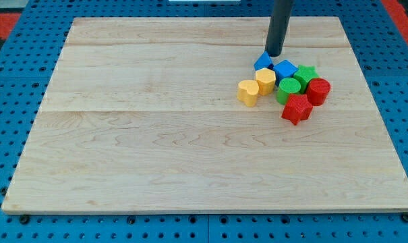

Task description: Push the red star into the yellow heart

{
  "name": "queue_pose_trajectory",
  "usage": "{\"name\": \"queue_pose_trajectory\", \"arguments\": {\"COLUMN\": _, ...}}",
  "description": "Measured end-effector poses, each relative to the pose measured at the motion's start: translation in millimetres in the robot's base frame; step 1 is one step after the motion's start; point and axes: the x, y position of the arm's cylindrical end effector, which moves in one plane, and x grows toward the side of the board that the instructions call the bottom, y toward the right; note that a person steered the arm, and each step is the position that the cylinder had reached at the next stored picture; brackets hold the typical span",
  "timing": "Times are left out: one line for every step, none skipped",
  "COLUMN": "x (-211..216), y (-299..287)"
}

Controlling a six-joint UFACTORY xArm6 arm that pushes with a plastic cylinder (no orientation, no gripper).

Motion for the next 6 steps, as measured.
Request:
{"name": "queue_pose_trajectory", "arguments": {"x": -0.5, "y": -0.6}}
{"name": "queue_pose_trajectory", "arguments": {"x": -50.8, "y": 31.1}}
{"name": "queue_pose_trajectory", "arguments": {"x": -61.6, "y": 141.8}}
{"name": "queue_pose_trajectory", "arguments": {"x": -55.6, "y": 211.1}}
{"name": "queue_pose_trajectory", "arguments": {"x": -40.7, "y": 213.8}}
{"name": "queue_pose_trajectory", "arguments": {"x": -37.9, "y": 213.4}}
